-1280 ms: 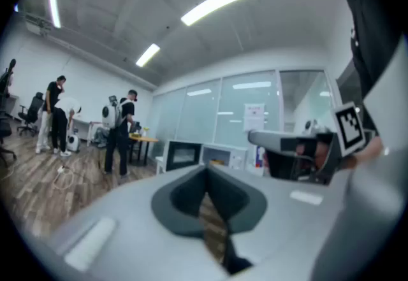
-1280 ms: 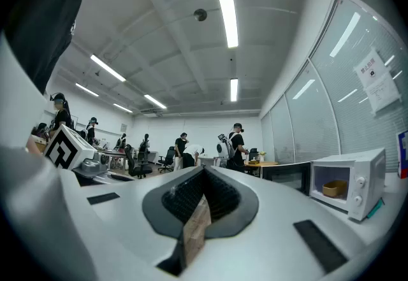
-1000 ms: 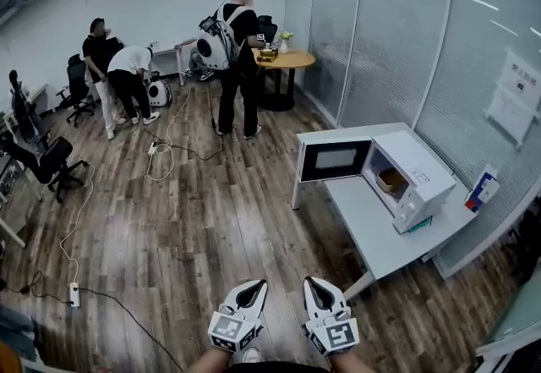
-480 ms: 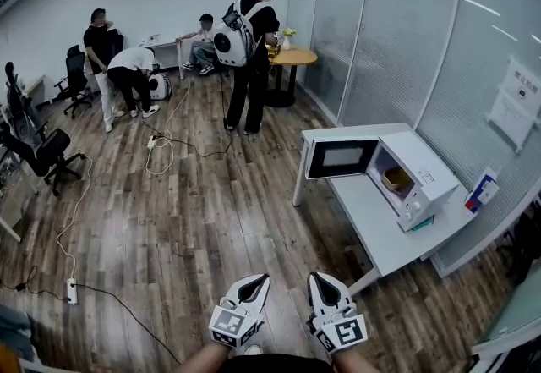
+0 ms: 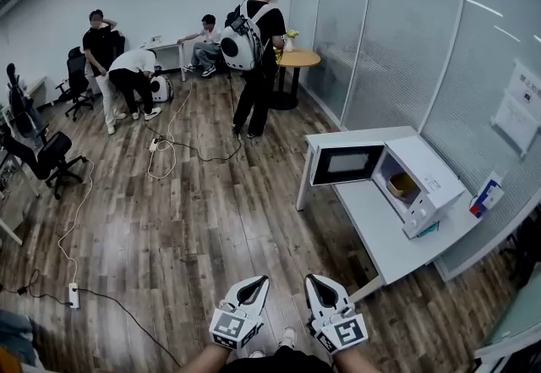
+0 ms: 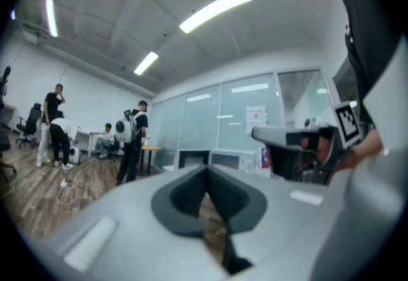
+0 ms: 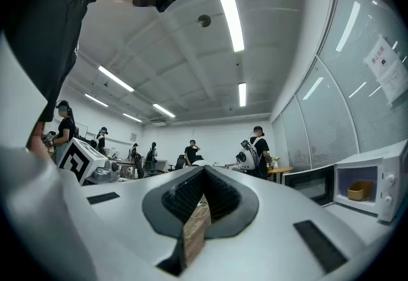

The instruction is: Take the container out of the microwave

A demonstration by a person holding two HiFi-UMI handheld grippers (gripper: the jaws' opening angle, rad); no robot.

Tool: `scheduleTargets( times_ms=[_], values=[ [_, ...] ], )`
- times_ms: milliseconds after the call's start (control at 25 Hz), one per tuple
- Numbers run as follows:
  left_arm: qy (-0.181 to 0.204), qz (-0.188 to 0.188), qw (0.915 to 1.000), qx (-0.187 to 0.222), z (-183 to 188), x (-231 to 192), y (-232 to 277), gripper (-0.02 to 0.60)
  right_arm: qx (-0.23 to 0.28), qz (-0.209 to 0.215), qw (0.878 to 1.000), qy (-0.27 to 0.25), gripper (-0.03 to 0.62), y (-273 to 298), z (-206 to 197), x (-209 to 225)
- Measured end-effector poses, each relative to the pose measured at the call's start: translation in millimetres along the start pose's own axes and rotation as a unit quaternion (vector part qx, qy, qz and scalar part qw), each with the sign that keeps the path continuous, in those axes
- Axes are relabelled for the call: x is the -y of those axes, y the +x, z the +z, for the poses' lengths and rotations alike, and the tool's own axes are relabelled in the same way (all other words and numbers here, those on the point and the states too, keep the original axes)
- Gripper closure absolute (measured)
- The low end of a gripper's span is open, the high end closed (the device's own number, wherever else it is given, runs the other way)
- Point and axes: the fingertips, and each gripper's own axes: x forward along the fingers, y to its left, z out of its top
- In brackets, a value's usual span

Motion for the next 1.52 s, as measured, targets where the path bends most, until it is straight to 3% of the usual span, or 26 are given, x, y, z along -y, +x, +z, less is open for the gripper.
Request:
scheduleTargets(
  times_ms=[120, 880, 1240, 1520],
  values=[
    [0.019, 0.012, 0.9997, -0.004, -0.3, -7.0, 17.4, 0.577, 0.002, 0.007, 1.0, 0.004, 0.595, 12.4, -0.2, 13.9],
    [0.018, 0.046, 0.9988, -0.002, 18.8, -17.1, 123.4, 0.577, 0.018, 0.032, 0.999, 0.014, 0.595, 55.4, -7.8, 128.9],
    [-0.001, 0.045, 0.9987, -0.024, 3.7, -35.0, 147.8, 0.577, 0.005, 0.029, 0.999, 0.024, 0.595, 79.4, -20.9, 154.2],
    [0.005, 0.025, 0.9996, -0.009, 11.0, -75.0, 194.1, 0.577, 0.004, 0.011, 1.0, 0.009, 0.595, 125.6, -22.3, 180.7]
  ],
)
